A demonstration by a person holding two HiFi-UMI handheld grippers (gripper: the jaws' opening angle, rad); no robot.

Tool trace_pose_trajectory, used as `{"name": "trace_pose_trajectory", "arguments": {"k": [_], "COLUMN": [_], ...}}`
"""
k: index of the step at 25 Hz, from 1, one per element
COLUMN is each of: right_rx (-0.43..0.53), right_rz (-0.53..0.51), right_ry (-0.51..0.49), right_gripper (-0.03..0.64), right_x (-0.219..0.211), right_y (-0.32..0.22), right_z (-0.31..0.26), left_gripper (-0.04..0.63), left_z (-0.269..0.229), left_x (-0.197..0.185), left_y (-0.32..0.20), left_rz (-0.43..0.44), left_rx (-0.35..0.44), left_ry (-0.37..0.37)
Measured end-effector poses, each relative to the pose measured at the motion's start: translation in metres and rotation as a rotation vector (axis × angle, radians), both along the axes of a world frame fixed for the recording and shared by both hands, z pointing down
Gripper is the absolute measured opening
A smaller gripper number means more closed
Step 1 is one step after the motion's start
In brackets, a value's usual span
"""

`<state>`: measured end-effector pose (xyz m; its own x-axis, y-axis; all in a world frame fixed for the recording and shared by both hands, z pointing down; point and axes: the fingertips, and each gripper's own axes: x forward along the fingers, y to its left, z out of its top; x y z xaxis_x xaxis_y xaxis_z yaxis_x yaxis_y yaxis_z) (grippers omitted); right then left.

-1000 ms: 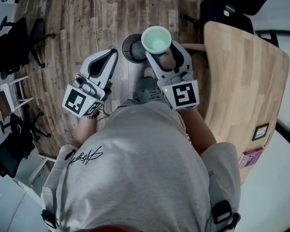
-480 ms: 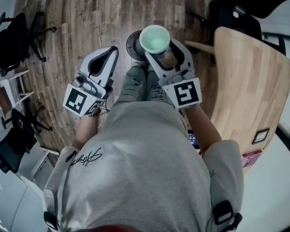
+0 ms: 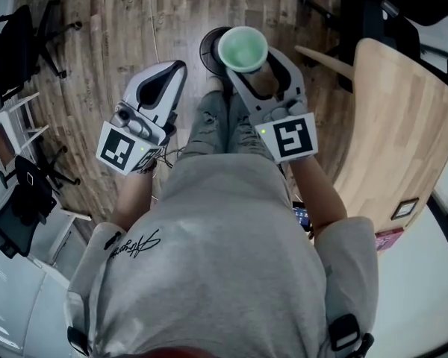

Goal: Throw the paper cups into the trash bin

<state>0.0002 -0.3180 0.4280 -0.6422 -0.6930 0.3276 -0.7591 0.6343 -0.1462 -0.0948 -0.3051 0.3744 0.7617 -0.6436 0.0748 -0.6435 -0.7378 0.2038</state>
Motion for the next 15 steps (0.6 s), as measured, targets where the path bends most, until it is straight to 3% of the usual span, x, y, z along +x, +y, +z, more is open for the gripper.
{"name": "trace_pose_trajectory", "arguments": {"k": [15], "right_rx": [-0.098], "right_rz": [-0.057], "right_ry": [0.035], "right_gripper": [0.267], "right_x": [-0.017], "right_y": [0.0], "right_z": [0.078], "left_gripper": [0.003], "left_z": [0.063], "left_x": [-0.007], "left_y": [-0.001], "left_rz": [-0.019], "left_rx": [-0.098], "left_ry": [-0.012]}}
